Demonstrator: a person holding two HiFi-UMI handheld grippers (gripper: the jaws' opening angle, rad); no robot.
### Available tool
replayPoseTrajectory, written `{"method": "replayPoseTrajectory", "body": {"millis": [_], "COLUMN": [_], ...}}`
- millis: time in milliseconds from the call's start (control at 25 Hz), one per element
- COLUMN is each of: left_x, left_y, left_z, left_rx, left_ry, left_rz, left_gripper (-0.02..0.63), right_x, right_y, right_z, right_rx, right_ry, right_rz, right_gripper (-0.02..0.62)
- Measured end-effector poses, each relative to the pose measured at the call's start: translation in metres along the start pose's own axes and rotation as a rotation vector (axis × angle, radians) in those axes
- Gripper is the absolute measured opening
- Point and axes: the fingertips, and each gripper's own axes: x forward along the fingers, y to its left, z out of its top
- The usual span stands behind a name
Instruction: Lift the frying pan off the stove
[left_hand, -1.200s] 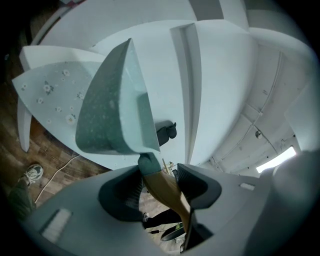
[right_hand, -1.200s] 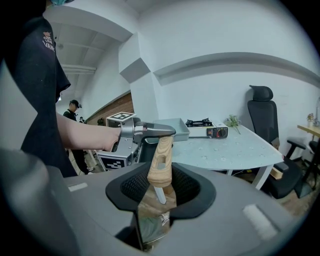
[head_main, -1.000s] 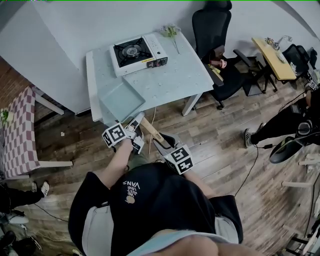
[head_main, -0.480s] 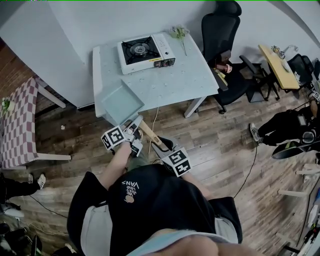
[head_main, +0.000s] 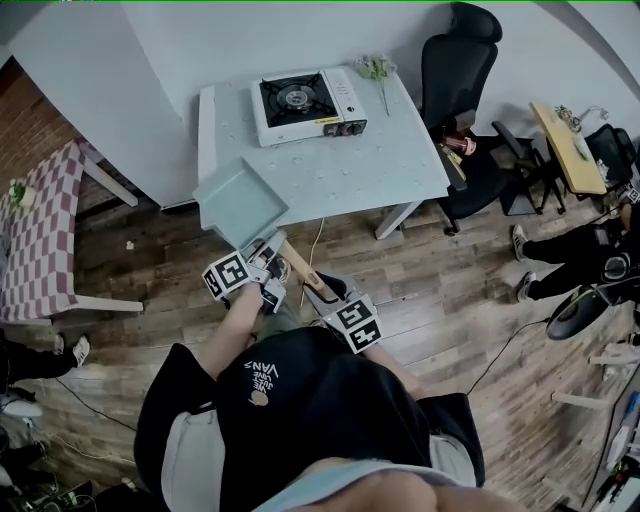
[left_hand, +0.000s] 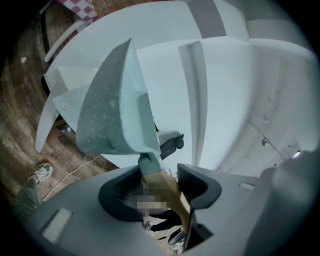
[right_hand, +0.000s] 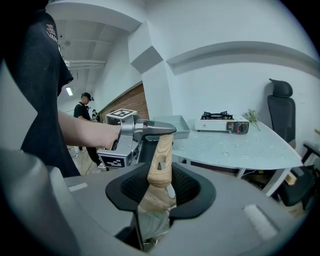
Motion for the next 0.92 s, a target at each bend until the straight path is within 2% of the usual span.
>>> {"method": "replayPoseTrajectory", "body": {"millis": [920], "left_x": [0.014], "left_y": [-0.005], "left_z": [0.006], "left_rx": [0.009], "left_ry": [-0.007], "left_rz": [-0.009], "left_gripper": [0.209], "right_x": [0.001], "right_y": [-0.014], "right_z": [0.006], "right_rx": [-0.017], "right_ry": [0.003], "right_rz": [-0.013], "right_gripper": [0.133]}}
